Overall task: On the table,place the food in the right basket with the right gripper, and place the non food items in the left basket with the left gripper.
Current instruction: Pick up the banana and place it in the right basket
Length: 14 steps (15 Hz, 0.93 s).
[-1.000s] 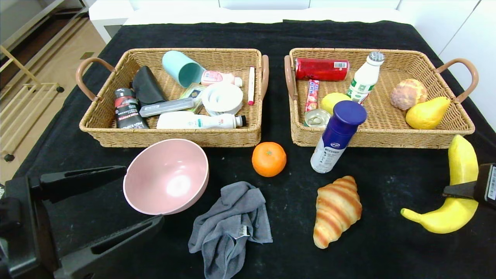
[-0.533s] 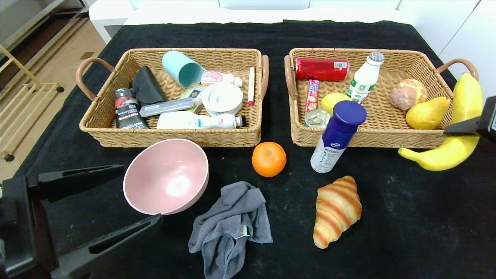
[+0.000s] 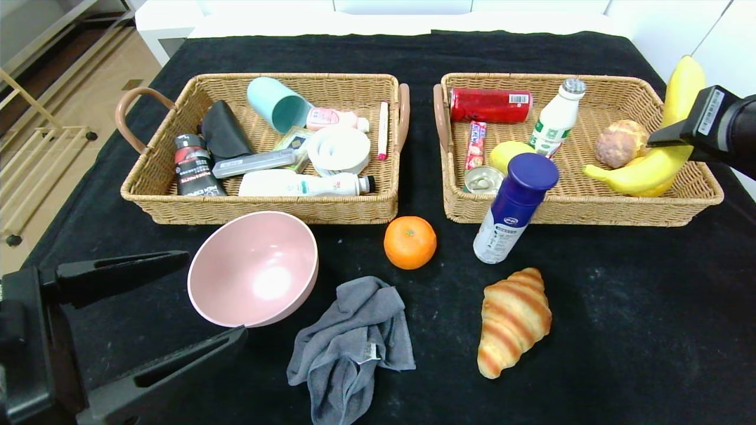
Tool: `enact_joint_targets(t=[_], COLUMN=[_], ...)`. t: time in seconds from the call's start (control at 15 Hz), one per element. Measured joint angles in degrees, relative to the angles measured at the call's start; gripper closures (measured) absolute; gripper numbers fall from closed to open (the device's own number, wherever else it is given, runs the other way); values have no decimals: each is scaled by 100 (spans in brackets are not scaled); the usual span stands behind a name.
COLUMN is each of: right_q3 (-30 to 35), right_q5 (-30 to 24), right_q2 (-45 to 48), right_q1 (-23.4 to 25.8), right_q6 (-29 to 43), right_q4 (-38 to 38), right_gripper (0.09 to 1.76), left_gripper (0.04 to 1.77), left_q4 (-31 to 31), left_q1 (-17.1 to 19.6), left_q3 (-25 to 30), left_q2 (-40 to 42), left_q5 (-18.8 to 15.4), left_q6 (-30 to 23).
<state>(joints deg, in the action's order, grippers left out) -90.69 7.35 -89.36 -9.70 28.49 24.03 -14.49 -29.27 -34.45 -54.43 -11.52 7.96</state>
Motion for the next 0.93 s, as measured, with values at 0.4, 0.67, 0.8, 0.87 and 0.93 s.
enact_joint_targets(t=[0.4,0.67,0.8,0.87,0.93], right_q3=[-217,-230,-236,-236,-236], right_q5=[0,6,2,-2,-2], right_q2=[-518,-649,-662,-662,-664], right_q1=[15,15,15,15,12], right_q6=[-44,-52,-51,-51,-51], right_q4=[-647,-703,-708,-703,-702], right_gripper=[121,115,93,83,75], left_gripper=[9,9,9,9,9], left_q4=[-6,-6,-9,-9,-9], left_q1=[0,0,0,0,0], left_q3=[0,0,0,0,0], left_q2=[11,38,49,50,52], left_q5=[-2,-2,-2,-2,-2], left_q6=[-2,0,0,-2,-2])
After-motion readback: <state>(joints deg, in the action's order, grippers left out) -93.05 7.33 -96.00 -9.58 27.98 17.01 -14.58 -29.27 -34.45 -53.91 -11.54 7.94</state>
